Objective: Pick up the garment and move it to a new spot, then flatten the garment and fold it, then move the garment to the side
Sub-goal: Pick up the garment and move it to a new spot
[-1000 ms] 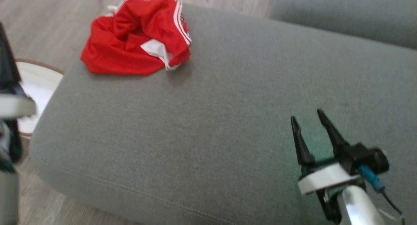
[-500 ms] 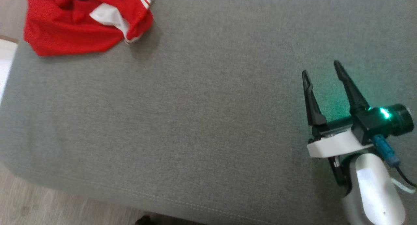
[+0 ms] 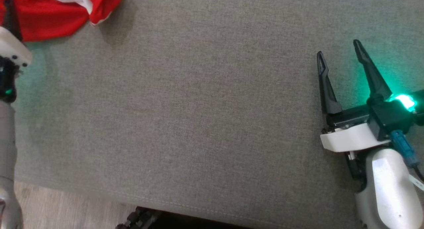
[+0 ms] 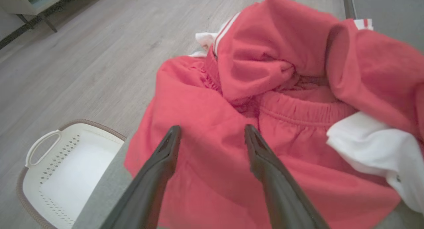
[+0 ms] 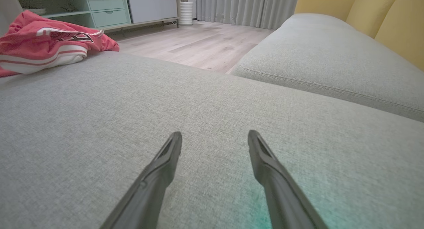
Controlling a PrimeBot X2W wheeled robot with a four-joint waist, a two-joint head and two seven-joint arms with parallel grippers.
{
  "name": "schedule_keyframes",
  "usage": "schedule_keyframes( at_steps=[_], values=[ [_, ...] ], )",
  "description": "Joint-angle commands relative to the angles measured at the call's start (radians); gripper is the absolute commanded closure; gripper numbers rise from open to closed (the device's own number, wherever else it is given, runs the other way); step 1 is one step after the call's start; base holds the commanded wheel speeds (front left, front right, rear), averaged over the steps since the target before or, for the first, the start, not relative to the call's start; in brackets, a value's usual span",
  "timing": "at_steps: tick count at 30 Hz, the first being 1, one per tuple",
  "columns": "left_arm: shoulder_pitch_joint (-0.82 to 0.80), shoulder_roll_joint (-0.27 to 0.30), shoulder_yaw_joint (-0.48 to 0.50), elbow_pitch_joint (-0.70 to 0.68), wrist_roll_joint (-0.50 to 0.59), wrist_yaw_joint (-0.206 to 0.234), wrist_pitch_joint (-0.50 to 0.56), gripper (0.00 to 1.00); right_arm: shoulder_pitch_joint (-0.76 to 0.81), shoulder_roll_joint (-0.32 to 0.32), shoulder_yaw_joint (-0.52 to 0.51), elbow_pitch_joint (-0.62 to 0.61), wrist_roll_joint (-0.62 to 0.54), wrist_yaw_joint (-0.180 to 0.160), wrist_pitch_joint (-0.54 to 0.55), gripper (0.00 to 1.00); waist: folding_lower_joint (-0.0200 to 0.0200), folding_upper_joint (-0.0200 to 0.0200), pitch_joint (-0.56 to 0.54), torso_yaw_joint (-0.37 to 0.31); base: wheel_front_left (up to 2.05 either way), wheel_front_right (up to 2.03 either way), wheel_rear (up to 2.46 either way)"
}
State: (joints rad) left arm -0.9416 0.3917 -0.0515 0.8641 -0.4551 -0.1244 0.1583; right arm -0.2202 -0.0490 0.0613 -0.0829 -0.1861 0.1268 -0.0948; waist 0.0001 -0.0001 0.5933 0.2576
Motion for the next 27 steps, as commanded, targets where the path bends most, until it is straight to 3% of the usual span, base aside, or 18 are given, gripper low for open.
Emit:
schedule_keyframes(
  at_steps=[1, 7, 8, 10, 12, 13, 27],
  values=[
    [-0.034, 0.057, 0.012, -0.003, -0.014, -0.003, 0.003, 0.0, -0.007, -0.001, 0.024, -0.041, -0.008, 0.004, 0.008, 0.0, -0.0001, 0.0001, 0.023, -0.003, 0.0, 0.0, 0.0],
    [-0.074, 0.039, -0.041, 0.076, -0.061, -0.006, 0.059, 0.0, -0.01, -0.001, 0.022, -0.064, -0.014, 0.004, 0.015, 0.0, -0.0001, 0.0001, 0.051, -0.007, 0.0, 0.0, 0.0],
    [-0.077, 0.037, -0.049, 0.089, -0.072, -0.006, 0.075, 0.05, -0.011, -0.001, 0.022, -0.066, -0.013, 0.004, 0.016, 0.0, -0.0001, 0.0001, 0.053, -0.008, 0.0, 0.0, 0.0],
    [-0.078, 0.033, -0.066, 0.111, -0.1, -0.006, 0.115, 0.47, -0.014, -0.001, 0.022, -0.067, -0.011, 0.004, 0.016, 0.0, -0.0001, 0.0001, 0.057, -0.011, 0.0, 0.0, 0.0],
    [-0.076, 0.038, -0.089, 0.111, -0.125, -0.006, 0.133, 0.78, -0.017, -0.001, 0.022, -0.067, -0.007, 0.004, 0.015, 0.0, -0.0001, 0.0001, 0.06, -0.013, 0.0, 0.0, 0.0],
    [-0.076, 0.045, -0.095, 0.11, -0.135, -0.006, 0.127, 1.0, -0.019, -0.001, 0.021, -0.066, -0.005, 0.004, 0.014, 0.0, -0.0001, 0.0001, 0.061, -0.014, 0.0, 0.0, 0.0],
    [-0.138, 0.199, -0.186, 0.108, -0.136, -0.006, 0.006, 1.0, -0.026, -0.001, 0.024, 0.026, 0.06, 0.004, -0.05, 0.0, -0.0001, 0.0001, -0.079, -0.029, 0.0, 0.0, 0.0]
  ],
)
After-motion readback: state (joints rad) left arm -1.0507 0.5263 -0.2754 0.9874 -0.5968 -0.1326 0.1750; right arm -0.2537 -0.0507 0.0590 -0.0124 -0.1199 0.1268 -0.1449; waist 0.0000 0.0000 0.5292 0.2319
